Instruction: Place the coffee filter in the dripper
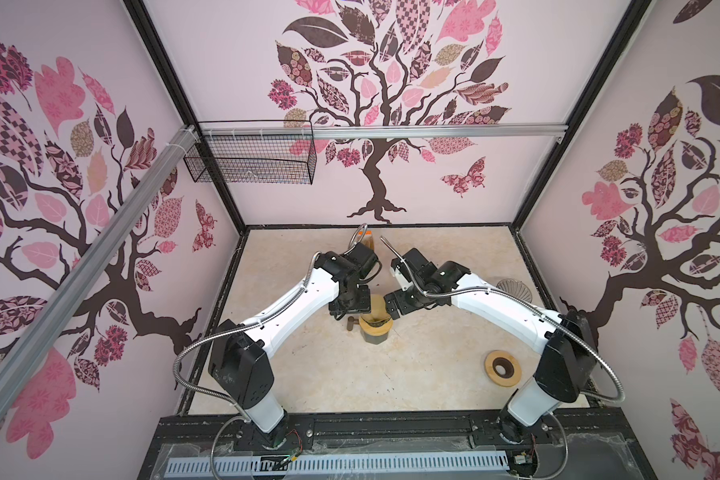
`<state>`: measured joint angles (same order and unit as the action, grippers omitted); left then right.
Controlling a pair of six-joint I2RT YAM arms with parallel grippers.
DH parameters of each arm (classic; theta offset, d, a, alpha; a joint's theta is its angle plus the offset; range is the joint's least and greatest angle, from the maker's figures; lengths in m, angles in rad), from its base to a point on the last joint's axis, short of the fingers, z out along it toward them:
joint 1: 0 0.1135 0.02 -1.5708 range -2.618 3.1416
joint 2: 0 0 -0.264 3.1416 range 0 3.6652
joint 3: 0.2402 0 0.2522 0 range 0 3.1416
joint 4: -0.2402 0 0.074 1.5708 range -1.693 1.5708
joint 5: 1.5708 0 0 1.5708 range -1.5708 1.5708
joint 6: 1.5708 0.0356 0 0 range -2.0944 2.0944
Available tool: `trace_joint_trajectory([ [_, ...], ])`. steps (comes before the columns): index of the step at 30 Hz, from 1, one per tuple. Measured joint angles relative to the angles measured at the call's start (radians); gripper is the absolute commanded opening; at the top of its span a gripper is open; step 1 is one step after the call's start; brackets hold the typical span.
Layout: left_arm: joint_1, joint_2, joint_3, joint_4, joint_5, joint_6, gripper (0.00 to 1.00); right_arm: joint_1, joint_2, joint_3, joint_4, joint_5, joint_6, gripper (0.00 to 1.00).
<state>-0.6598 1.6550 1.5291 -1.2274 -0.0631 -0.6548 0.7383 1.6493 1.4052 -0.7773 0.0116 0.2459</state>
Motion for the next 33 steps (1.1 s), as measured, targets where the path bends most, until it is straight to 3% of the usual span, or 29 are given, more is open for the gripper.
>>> trace_joint_trajectory([
  [33,0.000,0.027,-0.025,0.023,0.040,0.003,0.67,0.000,0.002,-0.009,0.014,-0.007,0.000,1.00],
])
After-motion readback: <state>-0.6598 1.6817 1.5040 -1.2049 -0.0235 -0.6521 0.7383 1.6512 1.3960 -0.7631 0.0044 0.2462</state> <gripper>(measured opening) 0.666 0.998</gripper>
